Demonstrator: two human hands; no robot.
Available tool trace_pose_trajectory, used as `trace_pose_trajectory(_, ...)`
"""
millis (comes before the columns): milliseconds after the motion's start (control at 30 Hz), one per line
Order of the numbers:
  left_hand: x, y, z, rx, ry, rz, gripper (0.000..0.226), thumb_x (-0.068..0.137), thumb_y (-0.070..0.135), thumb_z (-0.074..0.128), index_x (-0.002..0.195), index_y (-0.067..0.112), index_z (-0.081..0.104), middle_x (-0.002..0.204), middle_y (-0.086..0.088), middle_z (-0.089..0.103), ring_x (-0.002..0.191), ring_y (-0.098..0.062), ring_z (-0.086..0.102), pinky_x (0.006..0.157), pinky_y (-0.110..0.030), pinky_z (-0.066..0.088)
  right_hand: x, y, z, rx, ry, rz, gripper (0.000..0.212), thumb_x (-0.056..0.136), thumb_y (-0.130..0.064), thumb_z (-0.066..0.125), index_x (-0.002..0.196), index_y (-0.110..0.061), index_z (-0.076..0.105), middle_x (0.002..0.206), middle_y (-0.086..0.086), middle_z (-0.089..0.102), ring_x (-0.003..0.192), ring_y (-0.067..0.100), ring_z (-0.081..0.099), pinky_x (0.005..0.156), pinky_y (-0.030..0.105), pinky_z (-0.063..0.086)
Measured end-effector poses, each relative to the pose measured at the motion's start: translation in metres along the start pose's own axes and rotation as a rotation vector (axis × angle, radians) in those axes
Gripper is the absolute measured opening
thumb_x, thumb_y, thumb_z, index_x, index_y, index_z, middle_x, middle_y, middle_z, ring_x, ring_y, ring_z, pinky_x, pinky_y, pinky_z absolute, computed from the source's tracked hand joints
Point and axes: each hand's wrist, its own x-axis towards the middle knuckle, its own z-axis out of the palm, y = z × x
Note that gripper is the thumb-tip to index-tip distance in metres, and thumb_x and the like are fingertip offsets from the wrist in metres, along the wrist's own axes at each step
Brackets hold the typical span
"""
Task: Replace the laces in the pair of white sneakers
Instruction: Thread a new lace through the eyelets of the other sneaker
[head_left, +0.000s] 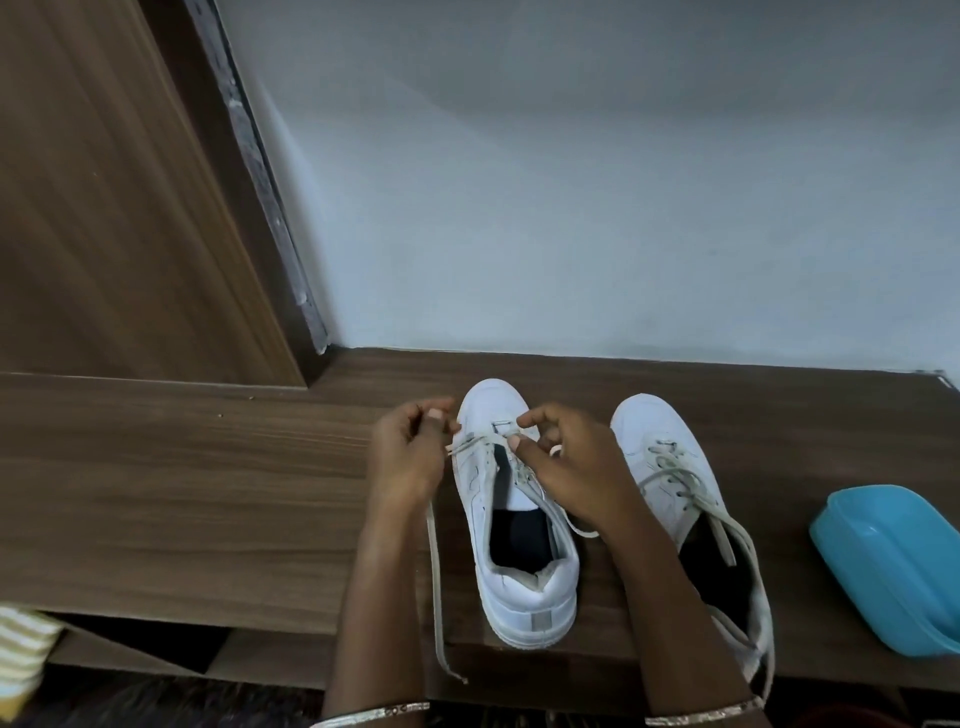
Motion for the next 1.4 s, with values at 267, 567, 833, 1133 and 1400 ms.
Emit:
trace_pose_trajectory(267, -0.001, -0.012, 0.019, 0.268, -0.07, -0.115, 0.043, 0.081, 0.05, 0.074, 0.065, 0.01, 0.073, 0.066, -0.001, 0.072, 0.062, -0.014, 0.065, 0.063, -0.029, 0.048, 0.001, -0.007, -0.003, 0.102, -0.077, 0.027, 0.012, 0.085, -0.029, 0.077, 0.077, -0.02, 0.075, 0.068, -0.011, 0.068, 0.054, 0.003, 0.061, 0.057, 0.025, 0.052)
trace_pose_trajectory(567, 0.0, -0.004, 0.023, 0.078, -0.192, -0.321, 0.044, 0.075, 0.039, 0.084, 0.077, -0.002, 0.069, 0.05, 0.001, 0.061, 0.035, -0.005, 0.049, 0.037, -0.015, 0.032, 0.004, 0.004, -0.022, 0.447, -0.014, 0.332, 0.02, 0.095, -0.033, 0.065, 0.097, -0.014, 0.069, 0.075, -0.004, 0.062, 0.061, 0.006, 0.056, 0.06, 0.026, 0.043)
trace_pose_trajectory(833, 0.005, -0.008, 0.025, 0.147, -0.19, -0.333, 0.036, 0.077, 0.033, 0.078, 0.074, -0.001, 0.068, 0.06, -0.004, 0.061, 0.041, -0.01, 0.048, 0.039, -0.018, 0.034, 0.002, 0.0, 0.006, 0.012, 0.131, 0.182, 0.033, 0.073, -0.057, 0.078, 0.092, -0.032, 0.066, 0.09, -0.017, 0.066, 0.082, 0.002, 0.062, 0.071, 0.027, 0.049)
trace_pose_trajectory(1133, 0.014, -0.015, 0.014, -0.1, -0.232, -0.438, 0.021, 0.087, 0.005, 0.062, 0.066, 0.003, 0.06, 0.057, -0.007, 0.055, 0.041, -0.01, 0.035, 0.033, -0.014, 0.02, 0.005, -0.006, 0.02, -0.065, -0.024, -0.004, 0.031, 0.078, -0.024, 0.07, 0.108, -0.033, 0.07, 0.097, -0.012, 0.072, 0.088, 0.01, 0.067, 0.082, 0.034, 0.055)
trace_pose_trajectory(1400, 0.014, -0.014, 0.013, -0.179, -0.225, -0.385, 0.022, 0.088, -0.001, 0.06, 0.067, -0.002, 0.065, 0.061, -0.012, 0.056, 0.039, -0.008, 0.038, 0.031, -0.015, 0.023, 0.007, 0.0, 0.026, -0.094, 0.11, -0.08, 0.004, 0.081, -0.022, 0.072, 0.085, -0.024, 0.071, 0.074, -0.011, 0.067, 0.067, 0.008, 0.062, 0.06, 0.025, 0.046)
